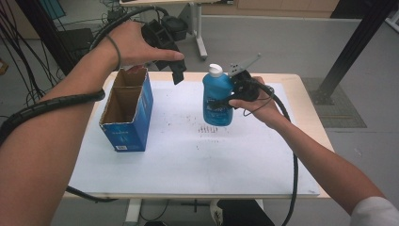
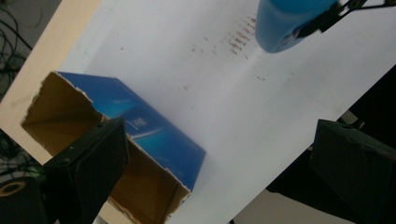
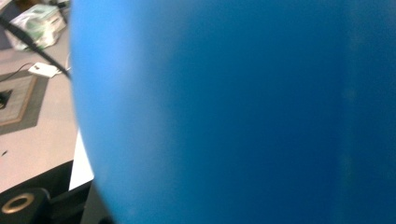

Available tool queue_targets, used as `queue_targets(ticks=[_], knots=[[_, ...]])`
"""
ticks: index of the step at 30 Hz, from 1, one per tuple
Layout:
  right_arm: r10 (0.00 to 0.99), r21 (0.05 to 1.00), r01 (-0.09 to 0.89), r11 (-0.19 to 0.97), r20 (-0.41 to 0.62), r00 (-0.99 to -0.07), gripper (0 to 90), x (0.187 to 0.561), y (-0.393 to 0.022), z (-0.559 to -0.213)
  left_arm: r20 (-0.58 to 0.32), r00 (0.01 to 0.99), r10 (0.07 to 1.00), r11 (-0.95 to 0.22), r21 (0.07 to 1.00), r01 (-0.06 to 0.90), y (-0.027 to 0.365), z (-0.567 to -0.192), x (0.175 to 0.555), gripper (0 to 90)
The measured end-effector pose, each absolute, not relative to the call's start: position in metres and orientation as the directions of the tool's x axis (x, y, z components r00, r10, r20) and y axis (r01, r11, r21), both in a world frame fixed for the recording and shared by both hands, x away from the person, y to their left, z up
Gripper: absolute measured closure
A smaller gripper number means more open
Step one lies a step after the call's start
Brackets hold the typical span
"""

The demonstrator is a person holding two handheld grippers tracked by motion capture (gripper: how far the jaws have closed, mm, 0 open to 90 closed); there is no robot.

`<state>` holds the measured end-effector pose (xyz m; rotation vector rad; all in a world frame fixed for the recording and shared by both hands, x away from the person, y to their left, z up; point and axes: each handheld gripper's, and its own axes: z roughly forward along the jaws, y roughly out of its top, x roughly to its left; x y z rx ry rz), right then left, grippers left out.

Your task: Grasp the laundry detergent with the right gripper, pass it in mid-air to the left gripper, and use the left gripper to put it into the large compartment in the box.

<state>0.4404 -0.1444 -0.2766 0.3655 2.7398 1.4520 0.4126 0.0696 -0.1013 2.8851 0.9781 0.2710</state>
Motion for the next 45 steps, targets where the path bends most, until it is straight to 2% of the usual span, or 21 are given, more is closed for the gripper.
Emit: queue_targets(ticks=[7,20,30,45], knots=[[0.116,0.82,0.147,0.554,0.098,-0.988,44.5,0.431,-0.117,-0.277,0.127,0.826,0.549,-0.835,0.117,0.537,0.065,-0.103,0.41,5.2],[0.0,0.824,0.096,0.558,0.116,-0.993,44.5,0.41,-0.082,-0.283,0.105,0.855,0.507,-0.862,0.081,0.501,0.065,-0.113,0.402,5.7],[-0.046,0.83,0.072,0.552,0.117,-0.992,44.5,0.402,-0.069,-0.287,0.091,0.876,0.474,-0.88,0.07,0.469,0.061,-0.117,0.394,5.7],[-0.113,0.85,0.028,0.527,0.103,-0.988,44.4,0.394,-0.068,-0.282,0.024,0.904,0.426,-0.904,0.033,0.425,0.049,-0.133,0.387,5.9]])
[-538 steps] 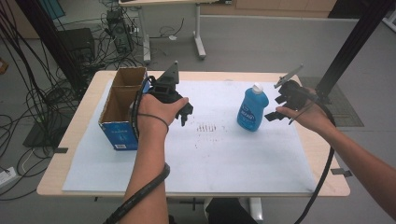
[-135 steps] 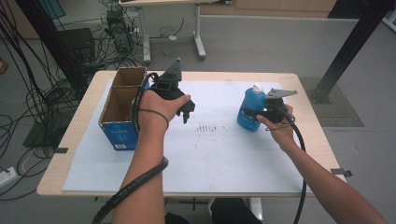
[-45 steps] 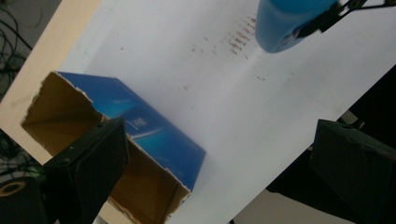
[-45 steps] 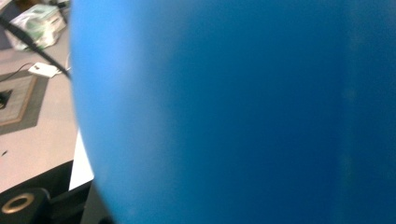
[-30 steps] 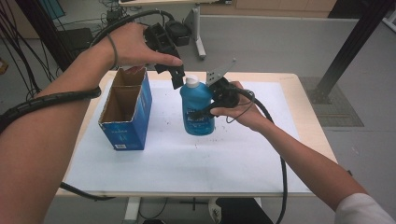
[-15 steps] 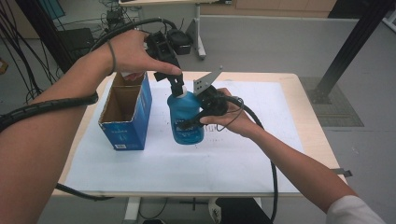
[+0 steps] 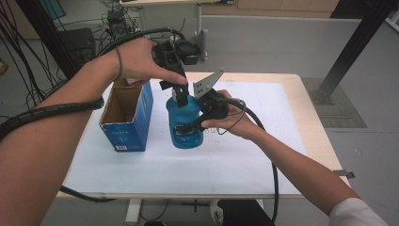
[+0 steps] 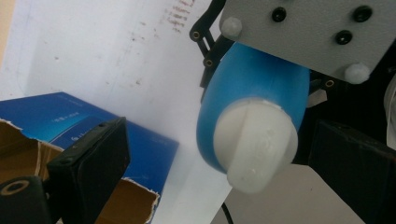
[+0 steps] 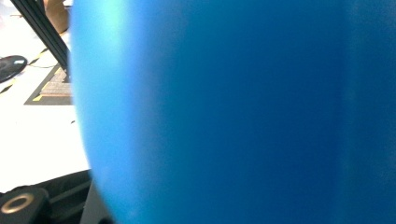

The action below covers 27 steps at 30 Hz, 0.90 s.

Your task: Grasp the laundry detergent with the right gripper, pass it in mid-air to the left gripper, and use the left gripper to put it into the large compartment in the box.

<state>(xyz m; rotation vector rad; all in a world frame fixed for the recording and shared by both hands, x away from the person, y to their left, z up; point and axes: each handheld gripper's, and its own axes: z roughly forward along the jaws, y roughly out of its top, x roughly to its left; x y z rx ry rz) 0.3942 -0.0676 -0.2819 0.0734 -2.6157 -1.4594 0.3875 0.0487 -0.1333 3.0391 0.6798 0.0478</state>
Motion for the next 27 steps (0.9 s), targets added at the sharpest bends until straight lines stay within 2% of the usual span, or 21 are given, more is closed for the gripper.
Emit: queue_targets(ticks=[21,27], knots=[[-0.136,0.857,0.003,0.515,0.085,-0.987,44.4,0.39,-0.069,-0.275,-0.022,0.922,0.387,-0.921,0.036,0.388,0.043,-0.156,0.383,6.1],[-0.149,0.874,-0.026,0.485,0.053,-0.987,44.4,0.393,-0.067,-0.274,-0.024,0.925,0.379,-0.924,0.035,0.38,0.042,-0.158,0.383,6.2]])
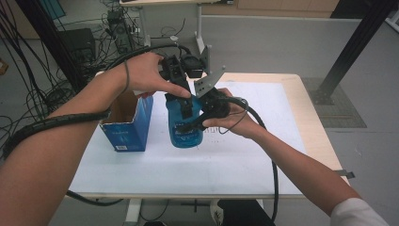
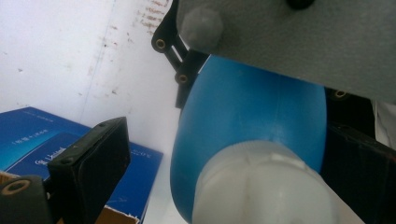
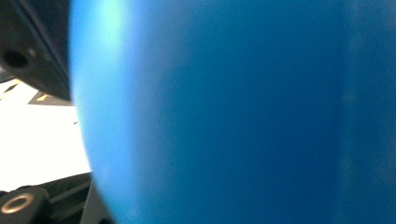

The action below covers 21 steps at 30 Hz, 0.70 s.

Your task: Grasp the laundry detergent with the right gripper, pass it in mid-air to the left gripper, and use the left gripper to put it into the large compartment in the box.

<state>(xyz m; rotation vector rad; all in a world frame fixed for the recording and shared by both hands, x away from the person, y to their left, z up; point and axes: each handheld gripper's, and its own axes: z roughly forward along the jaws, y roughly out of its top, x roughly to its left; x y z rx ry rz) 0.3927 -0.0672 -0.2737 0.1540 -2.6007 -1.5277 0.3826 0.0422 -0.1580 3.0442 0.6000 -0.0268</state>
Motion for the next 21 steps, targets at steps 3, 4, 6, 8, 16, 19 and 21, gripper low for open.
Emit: queue_targets(ticks=[3,4,6,8,16,19,21], knots=[[-0.15,0.874,-0.027,0.486,0.053,-0.987,44.4,0.3924,-0.067,-0.2729,-0.027,0.925,0.38,-0.924,0.038,0.381,0.0418,-0.1588,0.3822,6.2],[-0.15,0.874,-0.028,0.486,0.051,-0.987,44.4,0.3924,-0.0668,-0.2727,-0.027,0.925,0.379,-0.924,0.041,0.38,0.0417,-0.159,0.3819,6.2],[-0.147,0.871,-0.021,0.491,0.059,-0.987,44.4,0.3915,-0.0673,-0.2723,-0.028,0.925,0.378,-0.924,0.039,0.379,0.0416,-0.1593,0.3817,6.2],[-0.15,0.872,-0.022,0.489,0.059,-0.987,44.4,0.3917,-0.0673,-0.2722,-0.026,0.925,0.379,-0.924,0.042,0.38,0.0417,-0.16,0.3813,6.2],[-0.152,0.876,-0.01,0.483,0.072,-0.986,44.4,0.3915,-0.0685,-0.2711,-0.022,0.929,0.37,-0.928,0.036,0.371,0.0407,-0.1597,0.3807,6.2],[-0.146,0.874,-0.014,0.486,0.066,-0.987,44.4,0.3922,-0.0692,-0.2712,-0.022,0.927,0.375,-0.926,0.039,0.376,0.0401,-0.1596,0.3799,6.2],[-0.146,0.874,-0.003,0.485,0.077,-0.986,44.3,0.3916,-0.0695,-0.2708,-0.018,0.93,0.368,-0.929,0.033,0.368,0.04,-0.1595,0.3803,6.2]])
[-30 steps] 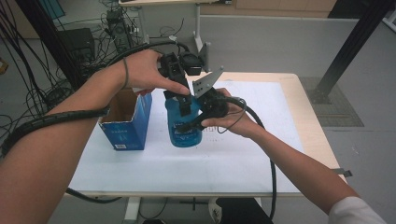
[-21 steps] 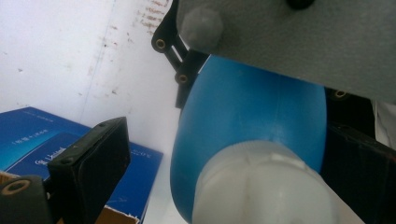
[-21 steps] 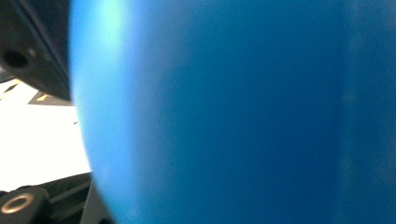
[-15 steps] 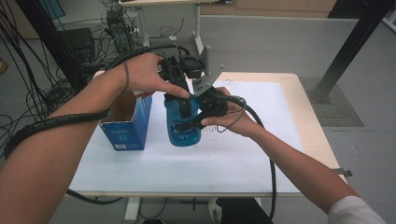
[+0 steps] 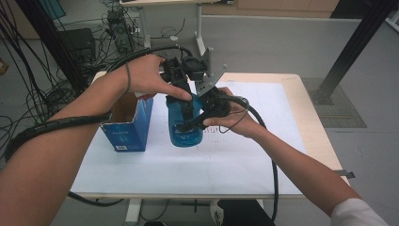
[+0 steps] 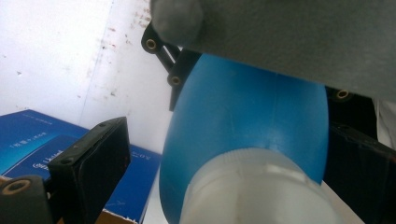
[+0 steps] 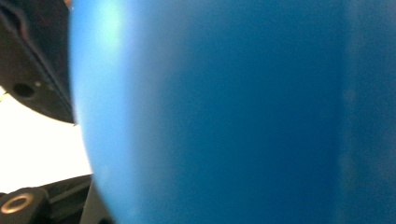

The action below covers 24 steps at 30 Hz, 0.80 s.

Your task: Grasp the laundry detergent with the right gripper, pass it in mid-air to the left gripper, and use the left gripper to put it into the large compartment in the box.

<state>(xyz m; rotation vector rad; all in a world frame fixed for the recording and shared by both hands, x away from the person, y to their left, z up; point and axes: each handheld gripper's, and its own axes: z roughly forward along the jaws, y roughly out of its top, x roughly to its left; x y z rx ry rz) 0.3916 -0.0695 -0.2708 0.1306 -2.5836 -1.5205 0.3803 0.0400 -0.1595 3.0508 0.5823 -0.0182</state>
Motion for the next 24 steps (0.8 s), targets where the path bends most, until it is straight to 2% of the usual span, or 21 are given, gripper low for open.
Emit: queue_targets(ticks=[24], knots=[[-0.147,0.878,-0.012,0.479,0.067,-0.987,44.3,0.3926,-0.0695,-0.2709,-0.009,0.929,0.369,-0.929,0.04,0.369,0.0415,-0.1596,0.3802,6.5]])
